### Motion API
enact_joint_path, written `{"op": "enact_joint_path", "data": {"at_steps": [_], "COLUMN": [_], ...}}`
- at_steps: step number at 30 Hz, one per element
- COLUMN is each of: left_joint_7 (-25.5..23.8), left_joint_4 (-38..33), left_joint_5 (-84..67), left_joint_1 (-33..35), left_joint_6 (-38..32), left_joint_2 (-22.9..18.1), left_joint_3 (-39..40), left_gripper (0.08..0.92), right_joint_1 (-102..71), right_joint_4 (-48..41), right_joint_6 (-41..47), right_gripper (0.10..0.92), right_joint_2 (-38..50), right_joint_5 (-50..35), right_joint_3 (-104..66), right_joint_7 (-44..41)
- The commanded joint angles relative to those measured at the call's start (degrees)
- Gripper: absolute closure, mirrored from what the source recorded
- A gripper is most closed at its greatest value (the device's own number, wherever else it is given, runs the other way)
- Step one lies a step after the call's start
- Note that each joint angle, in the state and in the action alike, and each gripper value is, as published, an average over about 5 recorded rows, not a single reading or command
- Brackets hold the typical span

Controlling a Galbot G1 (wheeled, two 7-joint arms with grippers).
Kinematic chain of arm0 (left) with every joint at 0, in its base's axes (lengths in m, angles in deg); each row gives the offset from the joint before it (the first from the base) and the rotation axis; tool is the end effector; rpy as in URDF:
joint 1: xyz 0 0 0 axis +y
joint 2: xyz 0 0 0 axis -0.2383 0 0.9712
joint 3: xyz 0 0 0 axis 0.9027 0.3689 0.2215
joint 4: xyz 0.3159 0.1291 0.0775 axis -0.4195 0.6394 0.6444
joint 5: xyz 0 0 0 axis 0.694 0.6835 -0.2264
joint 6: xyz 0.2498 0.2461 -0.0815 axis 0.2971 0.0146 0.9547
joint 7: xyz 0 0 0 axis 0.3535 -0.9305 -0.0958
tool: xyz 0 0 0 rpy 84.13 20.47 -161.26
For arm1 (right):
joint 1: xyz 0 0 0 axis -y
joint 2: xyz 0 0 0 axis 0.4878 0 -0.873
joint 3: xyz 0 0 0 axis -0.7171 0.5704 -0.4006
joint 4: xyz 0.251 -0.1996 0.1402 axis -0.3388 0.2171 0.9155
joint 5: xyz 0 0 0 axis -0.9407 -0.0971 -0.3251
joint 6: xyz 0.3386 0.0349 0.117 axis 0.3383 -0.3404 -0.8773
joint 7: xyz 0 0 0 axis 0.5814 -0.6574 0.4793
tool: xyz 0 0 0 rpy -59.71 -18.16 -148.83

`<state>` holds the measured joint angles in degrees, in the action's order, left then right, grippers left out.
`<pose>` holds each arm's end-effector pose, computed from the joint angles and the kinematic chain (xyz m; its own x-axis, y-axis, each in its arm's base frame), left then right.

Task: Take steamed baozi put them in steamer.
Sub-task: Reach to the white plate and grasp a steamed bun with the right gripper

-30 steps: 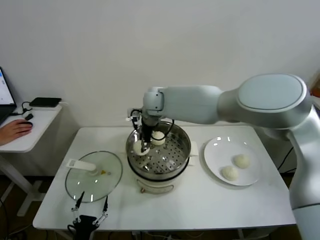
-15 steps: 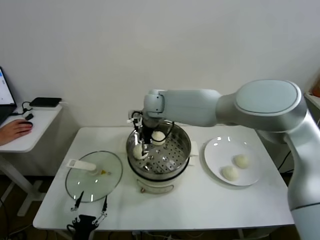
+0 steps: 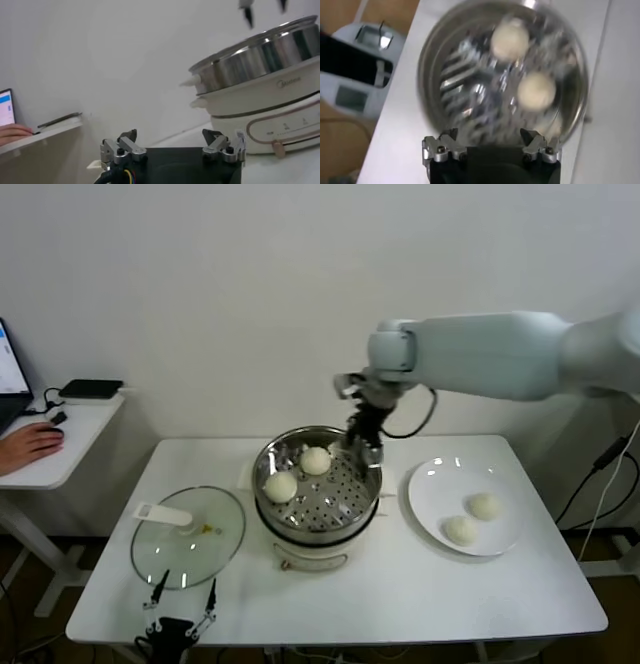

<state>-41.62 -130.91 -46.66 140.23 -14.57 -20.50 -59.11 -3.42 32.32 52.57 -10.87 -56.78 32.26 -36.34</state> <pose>0.0992 0.0840 -0.4530 -0.9958 0.0627 -0.0669 0.0356 0.9369 0.3479 0.5669 0.0305 -0.0097 -0.0445 -0.1295 0.9906 -0.9681 -0.2390 -0.0748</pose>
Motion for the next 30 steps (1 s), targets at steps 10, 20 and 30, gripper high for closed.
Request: {"op": "enact_joint_path", "data": {"at_steps": [10,20,30], "left_joint_7": [0.01,-0.01,-0.02], "left_joint_4": [0.96,1.57,2.15], "left_joint_5": [1.27,1.92,1.96], "left_joint_1": [-0.48,-0.76,-0.94], "left_joint_6": [0.13,0.63,0.82], "left_joint_2": [-0.51,-0.73,-0.77], "left_joint_3": [0.20,-0.01,-0.46], "left_gripper": [0.177,0.177,0.177], "right_joint_1": [-10.28,-28.59,-35.43], "right_joint_4": [1.23,-3.94,-11.56], "right_joint_6": [-4.66,-3.19,-3.37], "right_gripper": [0.203,0.203,0.203], "right_joint_2": [26.89,27.79,23.08], "right_joint_5": [24.39,30.79,31.95], "right_joint_3": [-0.43,-16.87,-23.69], "right_joint_7": [-1.20,1.62,2.86]}}
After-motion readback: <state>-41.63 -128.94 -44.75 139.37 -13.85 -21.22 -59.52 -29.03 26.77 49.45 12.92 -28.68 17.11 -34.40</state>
